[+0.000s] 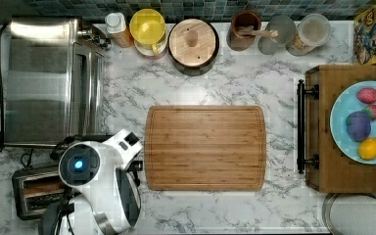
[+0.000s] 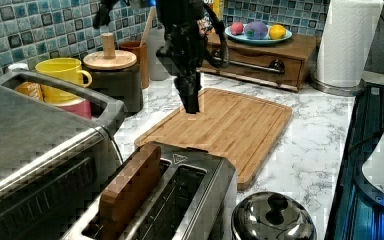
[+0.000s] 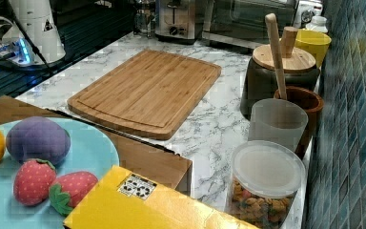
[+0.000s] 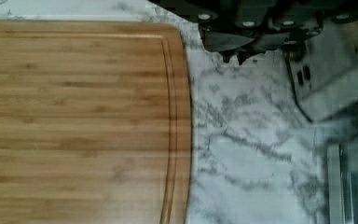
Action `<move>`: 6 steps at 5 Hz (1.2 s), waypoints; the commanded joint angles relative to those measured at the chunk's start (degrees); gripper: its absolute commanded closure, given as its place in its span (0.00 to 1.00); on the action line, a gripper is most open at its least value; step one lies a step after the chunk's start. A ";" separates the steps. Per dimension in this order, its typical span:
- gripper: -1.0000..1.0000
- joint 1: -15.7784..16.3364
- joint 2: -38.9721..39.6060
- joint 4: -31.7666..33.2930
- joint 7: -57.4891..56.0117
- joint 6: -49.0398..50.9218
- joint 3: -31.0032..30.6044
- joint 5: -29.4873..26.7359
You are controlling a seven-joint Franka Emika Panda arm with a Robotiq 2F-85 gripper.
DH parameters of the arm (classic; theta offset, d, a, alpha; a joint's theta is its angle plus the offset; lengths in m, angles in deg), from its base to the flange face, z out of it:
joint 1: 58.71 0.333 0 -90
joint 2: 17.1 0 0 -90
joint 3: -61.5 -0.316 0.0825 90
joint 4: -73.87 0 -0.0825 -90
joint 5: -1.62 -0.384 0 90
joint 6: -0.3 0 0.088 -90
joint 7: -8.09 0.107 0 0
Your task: Turn on the toaster.
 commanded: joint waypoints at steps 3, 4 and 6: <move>1.00 7.58 -9.81 6.87 -11.67 -1.93 4.80 -12.75; 1.00 7.95 -9.86 7.29 -14.22 -2.75 3.89 -16.18; 1.00 12.48 -11.15 7.72 -14.11 -5.07 7.35 -19.38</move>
